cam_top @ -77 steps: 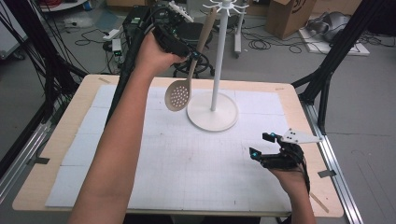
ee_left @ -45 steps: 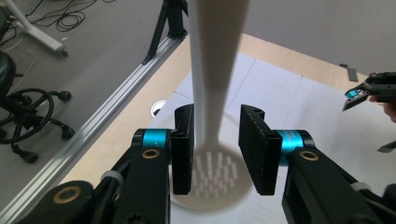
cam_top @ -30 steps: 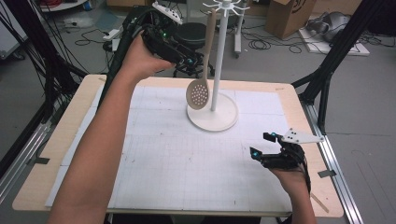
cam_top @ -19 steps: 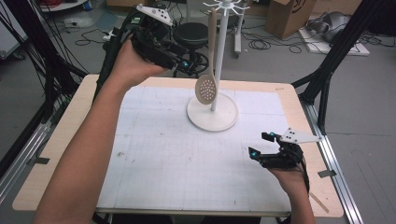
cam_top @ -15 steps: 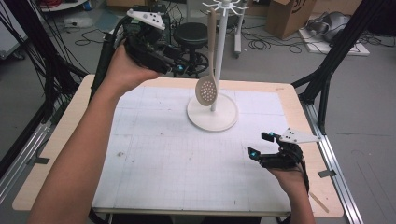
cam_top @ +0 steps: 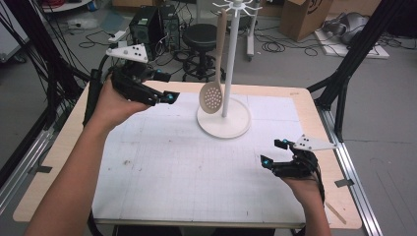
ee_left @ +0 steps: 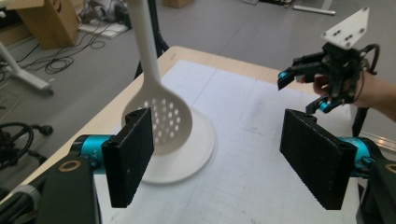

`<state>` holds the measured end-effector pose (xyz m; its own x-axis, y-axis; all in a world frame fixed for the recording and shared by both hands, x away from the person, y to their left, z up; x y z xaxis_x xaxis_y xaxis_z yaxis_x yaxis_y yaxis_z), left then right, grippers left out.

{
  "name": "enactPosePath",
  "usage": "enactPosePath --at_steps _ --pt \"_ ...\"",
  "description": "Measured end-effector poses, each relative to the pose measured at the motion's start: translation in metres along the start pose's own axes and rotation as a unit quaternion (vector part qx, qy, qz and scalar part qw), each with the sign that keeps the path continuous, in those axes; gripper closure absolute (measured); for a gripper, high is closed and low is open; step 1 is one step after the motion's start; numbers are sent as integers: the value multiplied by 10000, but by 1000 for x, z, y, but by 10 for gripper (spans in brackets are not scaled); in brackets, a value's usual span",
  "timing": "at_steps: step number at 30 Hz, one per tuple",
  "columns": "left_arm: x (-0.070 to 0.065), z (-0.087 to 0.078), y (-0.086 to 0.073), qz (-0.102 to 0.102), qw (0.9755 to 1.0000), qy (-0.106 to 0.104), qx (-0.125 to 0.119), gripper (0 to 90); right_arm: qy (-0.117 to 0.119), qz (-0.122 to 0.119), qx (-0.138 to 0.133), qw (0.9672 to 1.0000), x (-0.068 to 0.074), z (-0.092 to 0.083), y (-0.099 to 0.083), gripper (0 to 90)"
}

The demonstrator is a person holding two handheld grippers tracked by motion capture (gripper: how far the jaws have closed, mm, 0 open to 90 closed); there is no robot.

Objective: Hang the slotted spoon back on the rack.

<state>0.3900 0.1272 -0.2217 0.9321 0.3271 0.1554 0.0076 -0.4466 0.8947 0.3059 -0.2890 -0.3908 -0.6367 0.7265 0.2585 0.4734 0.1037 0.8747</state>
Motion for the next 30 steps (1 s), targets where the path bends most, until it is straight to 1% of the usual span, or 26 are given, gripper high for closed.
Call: enactPosePath --at_steps 2,4,5,6,8,9,12,14,15,16,19,21,22,25,30 --pt "-1 -3 -6 -23 10000 8 -73 257 8 6 29 10000 1 1 0 167" --pt "-3 -4 -11 -39 9999 -30 -125 254 1 -22 32 10000 1 2 0 166" --pt "-3 -4 -14 -15 9999 -31 -99 247 2 -18 26 10000 1 2 0 167" --pt "-5 -4 -16 -50 9999 -9 -87 239 3 -16 27 10000 1 2 0 166" --pt "-8 -5 -22 -39 9999 13 -130 223 4 6 42 10000 1 2 0 166" --pt "-11 -6 -26 -70 9998 20 -181 219 9 11 32 10000 1 2 0 167" --pt "-16 -6 -36 -70 9998 38 -190 200 0 36 38 10000 -1 1 -1 166" --pt "-21 -8 -44 -61 9998 95 -178 197 -6 38 49 10000 0 1 -2 166" --pt "-23 -8 -47 -88 9996 123 -227 196 3 18 34 10000 0 1 -1 167" --pt "-26 -10 -51 -67 9996 127 -243 196 2 12 38 10000 0 1 -1 166" --pt "-31 -14 -62 -115 9990 230 -368 194 3 -1 21 10000 1 1 0 166" --pt "-34 -17 -69 -115 9989 264 -369 189 -3 -5 26 10000 1 1 0 166" --pt "-35 -17 -73 -133 9990 252 -346 188 -3 -6 31 10000 1 1 -1 166" --pt "-40 -17 -85 -227 9987 197 -419 187 -1 5 40 10000 0 2 -1 166" --pt "-47 -12 -101 -244 9990 102 -369 169 -9 14 89 10000 0 4 -2 167"
Point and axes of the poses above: each handheld gripper's, and its own axes: z roughly forward along the jaws, y roughly out of its top, x roughly to its left, the point moved 3 cm from there along z, roughly forward along the jaws, and after that the axes turned 11 degrees about z, right-handed, at the moved point
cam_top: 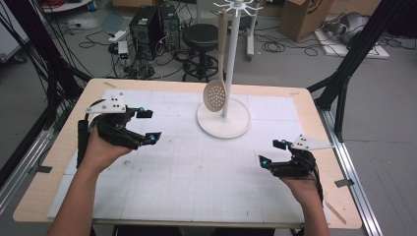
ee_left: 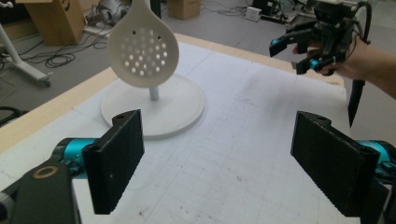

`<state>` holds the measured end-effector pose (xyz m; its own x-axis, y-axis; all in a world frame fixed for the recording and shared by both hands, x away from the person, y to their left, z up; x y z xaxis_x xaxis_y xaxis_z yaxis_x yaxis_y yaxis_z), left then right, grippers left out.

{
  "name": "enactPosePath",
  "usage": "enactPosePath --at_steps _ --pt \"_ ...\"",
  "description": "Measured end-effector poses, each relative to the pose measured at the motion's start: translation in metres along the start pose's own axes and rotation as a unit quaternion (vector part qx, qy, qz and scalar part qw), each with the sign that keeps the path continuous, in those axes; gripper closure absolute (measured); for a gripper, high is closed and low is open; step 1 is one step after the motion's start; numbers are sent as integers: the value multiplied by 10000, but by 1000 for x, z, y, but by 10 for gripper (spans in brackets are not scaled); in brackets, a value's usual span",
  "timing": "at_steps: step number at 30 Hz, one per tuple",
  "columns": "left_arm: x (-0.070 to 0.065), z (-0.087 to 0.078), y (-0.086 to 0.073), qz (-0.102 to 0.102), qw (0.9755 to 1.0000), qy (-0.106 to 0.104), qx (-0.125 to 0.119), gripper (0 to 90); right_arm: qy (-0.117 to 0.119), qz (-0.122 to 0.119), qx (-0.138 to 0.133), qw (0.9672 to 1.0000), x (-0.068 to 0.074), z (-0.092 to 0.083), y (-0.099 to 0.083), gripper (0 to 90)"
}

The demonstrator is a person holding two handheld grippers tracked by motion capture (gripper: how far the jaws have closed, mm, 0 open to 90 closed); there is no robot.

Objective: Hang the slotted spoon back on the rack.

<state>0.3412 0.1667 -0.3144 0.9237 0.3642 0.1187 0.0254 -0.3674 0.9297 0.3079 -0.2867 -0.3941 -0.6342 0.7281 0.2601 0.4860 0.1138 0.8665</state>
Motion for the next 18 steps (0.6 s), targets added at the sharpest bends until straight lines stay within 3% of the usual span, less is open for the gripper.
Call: enactPosePath --at_steps 11,18 --pt "2 -2 -15 -72 9999 105 -104 153 23 19 -14 10000 -2 -1 0 166" --pt "6 0 -40 -235 9996 151 107 132 17 53 12 10000 -7 -2 -3 166"
Point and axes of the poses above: each handheld gripper's, and its own axes: z roughly forward along the jaws, y roughly out of its top, x roughly to its left, the point moved 3 cm from there along z, roughly forward along the jaws, and after that the axes turned 11 degrees about z, right-handed, at the moved point
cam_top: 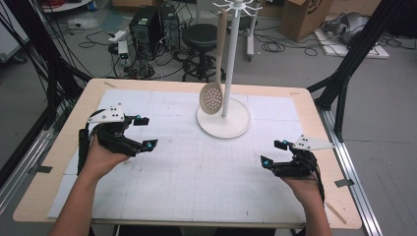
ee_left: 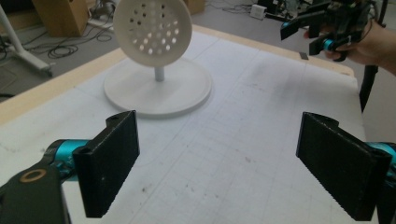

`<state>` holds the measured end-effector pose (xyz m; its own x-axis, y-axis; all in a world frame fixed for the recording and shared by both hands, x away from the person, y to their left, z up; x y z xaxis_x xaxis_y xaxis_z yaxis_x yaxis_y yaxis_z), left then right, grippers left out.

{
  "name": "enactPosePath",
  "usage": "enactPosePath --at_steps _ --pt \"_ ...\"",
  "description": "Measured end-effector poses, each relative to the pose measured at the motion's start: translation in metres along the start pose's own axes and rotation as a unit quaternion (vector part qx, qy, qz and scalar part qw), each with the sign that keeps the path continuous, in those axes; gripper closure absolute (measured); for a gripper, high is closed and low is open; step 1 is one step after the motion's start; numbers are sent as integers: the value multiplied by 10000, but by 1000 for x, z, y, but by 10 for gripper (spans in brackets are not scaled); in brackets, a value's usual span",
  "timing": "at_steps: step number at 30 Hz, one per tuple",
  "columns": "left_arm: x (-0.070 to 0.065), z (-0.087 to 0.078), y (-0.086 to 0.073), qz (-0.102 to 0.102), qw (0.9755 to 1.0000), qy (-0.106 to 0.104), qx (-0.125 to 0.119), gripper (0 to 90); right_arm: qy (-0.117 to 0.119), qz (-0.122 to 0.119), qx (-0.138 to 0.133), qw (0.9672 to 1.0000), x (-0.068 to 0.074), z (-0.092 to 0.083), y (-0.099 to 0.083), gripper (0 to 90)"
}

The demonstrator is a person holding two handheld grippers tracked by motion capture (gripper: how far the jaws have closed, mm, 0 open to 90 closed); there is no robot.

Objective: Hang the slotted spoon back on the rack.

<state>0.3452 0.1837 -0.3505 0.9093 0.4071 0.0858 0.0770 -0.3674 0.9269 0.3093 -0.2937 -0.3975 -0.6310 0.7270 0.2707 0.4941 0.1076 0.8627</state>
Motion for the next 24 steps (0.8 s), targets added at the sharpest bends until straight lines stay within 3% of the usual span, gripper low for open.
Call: enactPosePath --at_steps 4,8,14,16,24 --pt "4 -4 -9 -134 9997 206 -2 108 -2 76 -36 10000 -3 0 0 166" --pt "2 -4 -16 -135 9994 319 -44 62 -10 55 -16 10000 -2 1 0 166" --pt "-1 -2 -20 -82 9995 296 81 61 -6 0 7 10000 1 3 3 166" --pt "-2 1 -20 -92 9994 324 108 21 -20 -26 21 10000 2 4 3 166" --pt "-4 11 -26 -127 9994 163 260 17 -58 -18 -22 10000 2 1 4 166"
Point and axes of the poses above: each handheld gripper's, and its own axes: z roughly forward along the jaws, y roughly out of its top, x roughly to its left, the point moved 3 cm from there along z, roughly forward along the jaws, and after that the axes turned 11 degrees about z, right-handed, at the moved point
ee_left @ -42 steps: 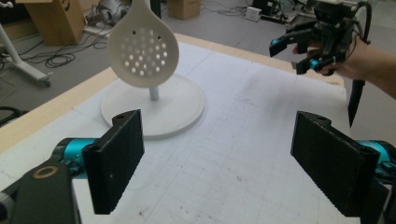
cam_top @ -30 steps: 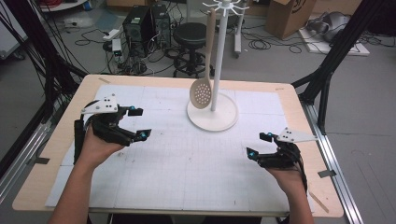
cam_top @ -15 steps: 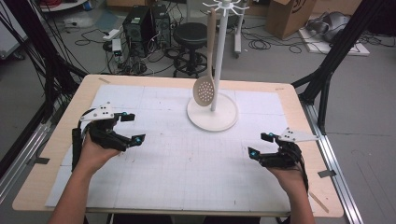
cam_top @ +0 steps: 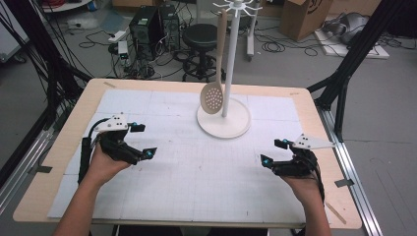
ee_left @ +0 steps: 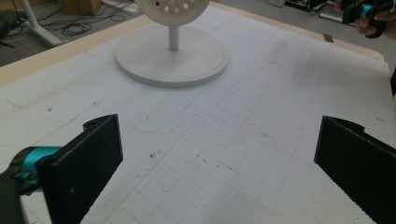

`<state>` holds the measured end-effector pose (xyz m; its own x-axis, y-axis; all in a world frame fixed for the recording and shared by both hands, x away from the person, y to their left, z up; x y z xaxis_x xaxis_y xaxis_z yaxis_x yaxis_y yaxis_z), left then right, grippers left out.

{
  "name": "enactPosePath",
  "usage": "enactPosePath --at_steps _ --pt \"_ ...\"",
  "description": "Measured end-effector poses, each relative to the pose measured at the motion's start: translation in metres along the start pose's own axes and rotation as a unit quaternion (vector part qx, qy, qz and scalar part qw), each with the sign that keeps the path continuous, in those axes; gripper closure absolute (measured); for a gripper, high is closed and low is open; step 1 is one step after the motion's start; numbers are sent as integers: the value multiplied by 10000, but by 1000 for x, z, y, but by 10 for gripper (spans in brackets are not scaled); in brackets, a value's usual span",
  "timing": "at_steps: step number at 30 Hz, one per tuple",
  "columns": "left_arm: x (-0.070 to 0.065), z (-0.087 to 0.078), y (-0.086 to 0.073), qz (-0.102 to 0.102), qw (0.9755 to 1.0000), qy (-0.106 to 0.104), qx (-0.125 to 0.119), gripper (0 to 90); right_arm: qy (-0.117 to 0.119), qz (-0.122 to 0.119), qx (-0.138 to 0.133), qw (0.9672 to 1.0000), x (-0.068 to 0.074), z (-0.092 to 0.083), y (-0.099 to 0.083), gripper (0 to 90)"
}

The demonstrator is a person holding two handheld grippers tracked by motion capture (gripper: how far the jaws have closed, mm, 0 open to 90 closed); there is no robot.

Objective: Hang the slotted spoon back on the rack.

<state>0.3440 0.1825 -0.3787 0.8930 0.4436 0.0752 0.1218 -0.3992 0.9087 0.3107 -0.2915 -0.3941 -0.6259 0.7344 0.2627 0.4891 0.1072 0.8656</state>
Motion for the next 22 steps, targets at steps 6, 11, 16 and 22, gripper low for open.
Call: enactPosePath --at_steps 6,11,16,22 --pt "3 0 -7 -88 9999 49 -4 17 7 -4 79 10000 0 4 -1 166" --pt "4 1 -7 -143 9999 46 -8 16 3 -8 85 10000 -1 4 -2 166" --pt "5 2 -8 -166 9999 33 19 17 -3 26 99 9999 -2 4 -3 166" --pt "8 2 -10 -225 9997 97 22 17 -6 17 140 9999 -3 6 -4 166"
Point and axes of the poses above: each handheld gripper's, and its own axes: z roughly forward along the jaws, y roughly out of its top, x roughly to its left, the point moved 3 cm from there along z, roughly forward along the jaws, and after that the axes turned 11 degrees about z, right-handed, at the moved point
